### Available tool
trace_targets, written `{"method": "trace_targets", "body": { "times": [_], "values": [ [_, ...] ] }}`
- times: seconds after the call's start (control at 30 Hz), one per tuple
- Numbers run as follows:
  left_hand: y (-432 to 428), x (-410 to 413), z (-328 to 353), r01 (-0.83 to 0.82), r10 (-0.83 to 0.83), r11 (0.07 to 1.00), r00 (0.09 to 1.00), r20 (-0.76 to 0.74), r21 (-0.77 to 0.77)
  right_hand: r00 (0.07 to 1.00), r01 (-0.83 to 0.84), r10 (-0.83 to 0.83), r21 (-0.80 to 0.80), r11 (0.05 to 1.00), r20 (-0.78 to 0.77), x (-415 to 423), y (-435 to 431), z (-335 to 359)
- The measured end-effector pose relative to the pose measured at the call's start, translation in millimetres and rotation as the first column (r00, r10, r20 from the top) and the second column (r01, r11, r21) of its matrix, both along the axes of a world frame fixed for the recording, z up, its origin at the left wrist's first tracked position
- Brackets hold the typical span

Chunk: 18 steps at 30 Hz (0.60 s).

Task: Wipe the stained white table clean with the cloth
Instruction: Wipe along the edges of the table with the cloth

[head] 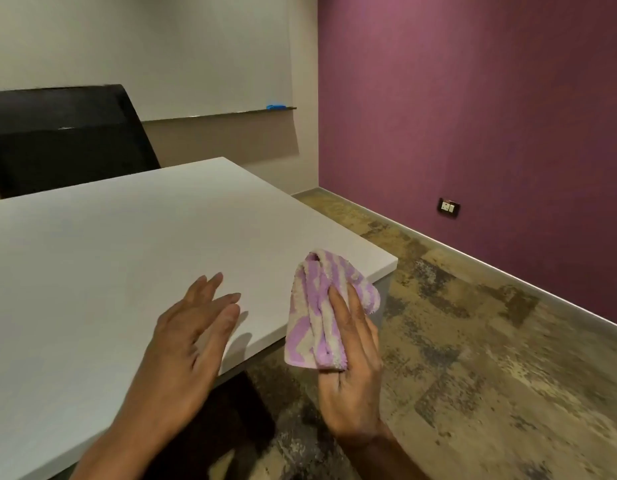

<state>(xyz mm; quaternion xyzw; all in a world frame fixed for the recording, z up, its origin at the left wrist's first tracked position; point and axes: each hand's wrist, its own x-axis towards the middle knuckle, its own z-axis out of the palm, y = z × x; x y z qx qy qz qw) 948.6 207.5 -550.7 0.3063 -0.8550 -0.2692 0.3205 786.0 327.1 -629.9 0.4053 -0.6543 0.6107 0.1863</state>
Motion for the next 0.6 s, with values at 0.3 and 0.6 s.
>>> {"method": "trace_targets", "body": {
  "times": [0.3, 0.6],
  "values": [
    [56, -49, 135, 0.240, -0.087, 0.705, 0.963, -0.255, 0.667, 0.991, 0.054, -0.020, 0.258, 0.965, -0.135, 11, 25, 103],
    [87, -32, 254, -0.020, 0.110, 0.598, 0.992, -0.057, 0.801, 0.982, 0.111, -0.043, 0.380, 0.918, -0.183, 59, 69, 229]
  ]
}}
